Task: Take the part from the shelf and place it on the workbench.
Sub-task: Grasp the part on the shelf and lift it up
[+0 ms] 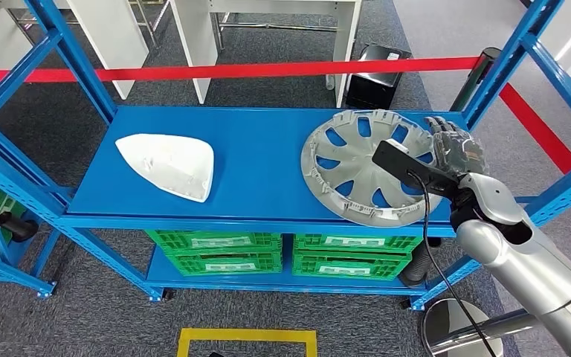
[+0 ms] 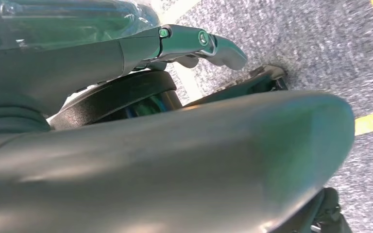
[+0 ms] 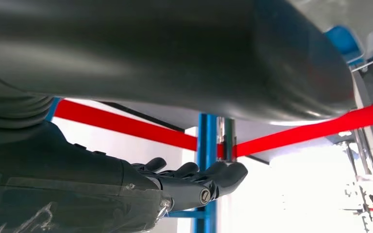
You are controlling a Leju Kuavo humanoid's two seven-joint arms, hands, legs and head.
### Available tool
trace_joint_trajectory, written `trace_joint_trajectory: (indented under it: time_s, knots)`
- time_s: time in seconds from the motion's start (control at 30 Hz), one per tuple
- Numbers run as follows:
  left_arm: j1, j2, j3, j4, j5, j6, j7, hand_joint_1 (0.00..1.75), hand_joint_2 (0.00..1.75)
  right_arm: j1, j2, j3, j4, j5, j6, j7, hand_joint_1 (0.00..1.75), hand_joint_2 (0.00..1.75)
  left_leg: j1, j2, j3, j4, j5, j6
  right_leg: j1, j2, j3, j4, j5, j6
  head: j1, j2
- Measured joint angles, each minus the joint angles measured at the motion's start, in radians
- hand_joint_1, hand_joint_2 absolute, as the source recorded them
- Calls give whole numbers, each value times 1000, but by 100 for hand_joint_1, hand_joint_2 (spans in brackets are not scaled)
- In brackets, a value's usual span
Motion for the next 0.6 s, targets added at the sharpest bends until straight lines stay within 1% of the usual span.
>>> trace_joint_trajectory:
  time_s: [0.07, 0.1, 0.13, 0.2, 0.23, 0.27, 0.3, 0.33, 0.37, 0.4, 0.43, 0.47, 0.57, 0.6]
  knots:
    - [0, -2, 1, 0, 0, 0, 0, 0, 0, -2, -1, -2, -1, 0, -1, 0, 0, 0, 5, -1, 6, -15, -5, 10, 0, -3, -8, 11, -8, 12, 2, 0]
    - [0, -2, 1, 0, 0, 0, 0, 0, 0, -3, -2, -2, -2, 0, -3, 0, 0, 0, 8, -1, 9, -20, -5, 14, -1, -3, -23, 42, -22, 17, 5, 0]
    - [0, -2, 1, 0, -1, 0, 0, 0, 0, -3, -3, -2, -2, -1, -4, 0, 0, 0, 10, -1, 13, -22, -6, 18, -3, -4, -52, 93, -43, 22, 9, 0]
    - [2, -2, 2, 0, -1, 1, -2, 0, 0, 2, -5, -2, -2, -5, -6, 0, 0, 0, 10, -1, 16, -22, -11, 24, -5, -4, -135, 228, -85, 28, 15, 0]
    - [3, -2, 2, 0, -1, 2, -5, 0, 0, 7, -6, -1, -2, -10, -7, 0, 0, 0, 10, -1, 20, -22, -15, 25, -5, -4, -169, 272, -88, 30, 17, 0]
    - [5, -2, 3, 0, -1, 3, -9, 0, 0, 12, -6, -1, -2, -17, -9, 0, 0, 0, 10, -1, 25, -21, -20, 24, -6, -4, -185, 280, -69, 31, 19, 0]
    - [6, -2, 3, 0, -1, 4, -12, 0, 0, 15, -6, -1, -2, -24, -10, 0, 0, 0, 10, -1, 32, -20, -26, 23, -7, -4, -182, 248, -31, 31, 20, 0]
    - [7, -3, 3, 0, -1, 4, -15, 0, 0, 17, -6, -1, -2, -31, -12, 0, 0, 0, 10, -2, 40, -19, -34, 20, -8, -5, -162, 186, 18, 30, 22, 0]
    - [8, -3, 3, 0, -1, 4, -16, 0, 0, 18, -6, -1, -2, -35, -15, 0, 0, 0, 8, -2, 48, -18, -42, 15, -8, -6, -137, 123, 54, 29, 24, 0]
    - [9, -2, 4, 0, -2, 5, -16, 0, 0, 20, -7, -1, -2, -38, -18, 0, 0, 0, 6, -2, 53, -15, -49, 10, -7, -5, -114, 68, 74, 25, 24, 0]
    - [9, -2, 4, 0, -2, 5, -17, 0, 0, 23, -8, 0, -1, -39, -20, 0, 0, 0, 4, -2, 55, -13, -54, 6, -7, -5, -99, 35, 81, 21, 24, 0]
    - [10, -1, 6, 0, -2, 5, -17, 0, 0, 27, -8, 0, 0, -40, -23, 0, 0, 0, 1, -3, 55, -12, -57, 5, -6, -4, -93, 24, 74, 16, 24, 0]
    - [11, 0, 9, 0, -1, 4, -18, 0, 0, 41, -7, 2, 3, -46, -31, 0, 0, 0, -1, -2, 60, -15, -58, 15, -6, -1, -89, 17, 69, 7, 18, 0]
    - [11, 0, 10, 0, -2, 4, -17, 0, 0, 46, -6, 3, 5, -49, -33, 0, 0, 0, 0, -2, 62, -18, -58, 16, -6, 0, -88, 17, 68, 5, 16, 0]
